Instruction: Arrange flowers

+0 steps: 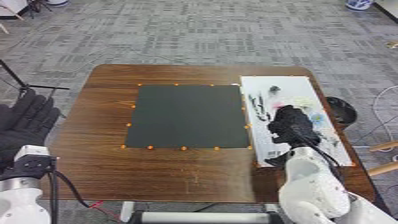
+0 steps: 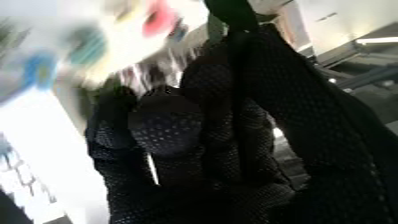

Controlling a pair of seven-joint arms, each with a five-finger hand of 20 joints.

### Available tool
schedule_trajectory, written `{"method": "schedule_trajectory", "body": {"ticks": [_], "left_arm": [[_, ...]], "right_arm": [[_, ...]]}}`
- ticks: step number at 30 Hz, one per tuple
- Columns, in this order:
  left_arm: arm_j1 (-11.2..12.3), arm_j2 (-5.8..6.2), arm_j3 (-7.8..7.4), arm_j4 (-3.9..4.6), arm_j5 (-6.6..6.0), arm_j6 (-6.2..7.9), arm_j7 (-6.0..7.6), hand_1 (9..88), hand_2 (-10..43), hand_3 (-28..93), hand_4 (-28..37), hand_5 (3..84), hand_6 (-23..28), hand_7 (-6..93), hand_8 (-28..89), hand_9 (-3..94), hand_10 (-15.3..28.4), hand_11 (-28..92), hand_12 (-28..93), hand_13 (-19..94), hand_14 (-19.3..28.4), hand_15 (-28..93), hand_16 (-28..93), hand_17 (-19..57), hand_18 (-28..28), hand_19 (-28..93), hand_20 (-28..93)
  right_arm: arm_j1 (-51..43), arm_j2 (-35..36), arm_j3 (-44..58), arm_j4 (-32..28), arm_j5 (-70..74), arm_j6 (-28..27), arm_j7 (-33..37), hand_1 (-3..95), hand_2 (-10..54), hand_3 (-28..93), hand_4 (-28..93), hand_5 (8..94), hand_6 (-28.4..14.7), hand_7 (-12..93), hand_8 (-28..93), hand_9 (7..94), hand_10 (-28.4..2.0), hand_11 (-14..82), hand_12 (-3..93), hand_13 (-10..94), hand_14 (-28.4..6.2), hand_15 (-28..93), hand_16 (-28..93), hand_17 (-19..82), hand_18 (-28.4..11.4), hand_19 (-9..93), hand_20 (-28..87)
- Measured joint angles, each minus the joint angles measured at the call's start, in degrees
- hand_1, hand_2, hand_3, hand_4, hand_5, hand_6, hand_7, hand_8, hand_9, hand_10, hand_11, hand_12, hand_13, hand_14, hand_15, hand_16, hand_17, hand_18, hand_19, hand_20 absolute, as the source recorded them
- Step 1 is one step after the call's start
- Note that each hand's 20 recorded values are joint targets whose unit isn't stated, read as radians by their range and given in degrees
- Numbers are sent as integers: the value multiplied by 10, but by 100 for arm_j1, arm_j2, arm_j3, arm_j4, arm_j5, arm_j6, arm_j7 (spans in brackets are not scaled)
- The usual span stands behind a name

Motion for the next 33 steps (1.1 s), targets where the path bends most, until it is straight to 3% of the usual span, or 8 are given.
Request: {"method": "schedule_trajectory", "body": {"ticks": [5,12,23,33], "left_arm": [[-4,-17,-1,115,1,55,1,245,163,751,-283,460,100,102,-81,363,159,213,101,267,146,250,-52,-48,149,356,94],[44,-85,-14,255,-17,92,-1,214,191,727,-283,458,99,98,-80,361,158,209,101,266,146,246,-51,-48,148,353,94],[57,-59,32,265,-25,134,11,232,178,734,-283,456,98,100,-78,361,157,210,103,267,145,246,-48,-49,148,353,95],[-11,115,128,264,-14,150,10,248,170,740,-283,456,98,101,-79,361,156,211,103,267,147,251,-48,-52,149,356,97]], "right_arm": [[1135,-360,-708,475,1516,10,-283,538,-95,708,-55,613,-19,732,136,780,-86,377,722,800,-56,622,484,461,-236,851,351],[2653,-1090,-1905,1359,2110,2,-449,539,-95,705,-57,613,-18,733,133,780,-88,379,717,802,-56,624,478,464,-233,853,348],[4438,-2396,-3308,2675,3009,-265,-548,554,-95,706,-115,613,-11,729,121,783,-93,366,698,802,-53,621,465,464,-232,853,343],[4834,-3287,-3792,3344,3083,-368,-216,563,-95,711,-172,612,-8,717,127,786,-93,353,673,800,-50,609,467,459,-228,849,337]]}}
